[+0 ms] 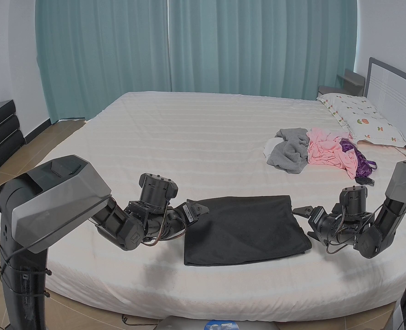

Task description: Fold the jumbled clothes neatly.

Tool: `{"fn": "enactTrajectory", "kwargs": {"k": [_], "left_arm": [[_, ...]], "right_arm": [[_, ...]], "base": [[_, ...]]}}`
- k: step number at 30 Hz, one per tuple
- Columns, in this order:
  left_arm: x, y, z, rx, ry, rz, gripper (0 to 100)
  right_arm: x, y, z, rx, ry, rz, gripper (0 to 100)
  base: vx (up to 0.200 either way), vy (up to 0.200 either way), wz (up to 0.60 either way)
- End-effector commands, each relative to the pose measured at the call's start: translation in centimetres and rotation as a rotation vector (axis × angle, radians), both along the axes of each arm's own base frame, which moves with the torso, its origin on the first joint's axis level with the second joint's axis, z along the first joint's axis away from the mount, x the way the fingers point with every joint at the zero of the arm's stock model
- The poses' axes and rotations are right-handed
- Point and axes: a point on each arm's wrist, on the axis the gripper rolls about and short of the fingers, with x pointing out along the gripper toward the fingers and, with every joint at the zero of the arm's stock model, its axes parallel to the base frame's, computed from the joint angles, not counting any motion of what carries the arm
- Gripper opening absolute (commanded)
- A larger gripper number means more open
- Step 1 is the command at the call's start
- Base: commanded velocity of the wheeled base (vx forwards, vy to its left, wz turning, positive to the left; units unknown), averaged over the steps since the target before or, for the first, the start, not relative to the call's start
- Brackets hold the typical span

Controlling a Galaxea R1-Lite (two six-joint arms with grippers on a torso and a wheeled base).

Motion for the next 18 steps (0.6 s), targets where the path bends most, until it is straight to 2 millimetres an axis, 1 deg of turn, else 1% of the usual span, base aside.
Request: {"fn": "enactTrajectory", "kwargs": {"k": [1, 3, 6, 14, 16, 17, 18], "left_arm": [[0.1, -0.1, -1.2, 0.004, 0.018, -0.005, 100], [0.1, -0.2, -1.6, 0.002, 0.028, -0.01, 100], [-0.1, -1.0, -2.7, 0.016, 0.038, -0.026, 100], [0.1, -1.6, -3.3, 0.015, 0.03, -0.033, 100], [0.3, -1.6, -3.2, 0.014, 0.023, -0.028, 100], [0.2, -1.6, -3.1, 0.013, 0.024, -0.027, 0], [0.2, -1.6, -3.1, 0.013, 0.024, -0.027, 0]], "right_arm": [[-0.1, 0.2, -0.1, -0.001, 0.003, 0.008, 100], [-0.1, 0.2, -0.1, -0.001, 0.003, 0.008, 100], [-0.1, 0.2, -0.1, -0.001, 0.006, 0.008, 100], [-0.1, 0.2, -0.2, -0.002, 0.007, 0.008, 100], [-0.2, 0.2, -0.1, -0.002, 0.005, 0.01, 100], [-0.2, 0.2, -0.1, -0.002, 0.005, 0.01, 100], [-0.2, 0.2, -0.1, -0.002, 0.005, 0.01, 100]], "base": [[0.0, 0.0, 0.0], [0.0, 0.0, 0.0], [0.0, 0.0, 0.0], [0.0, 0.0, 0.0], [0.0, 0.0, 0.0], [0.0, 0.0, 0.0], [0.0, 0.0, 0.0]]}}
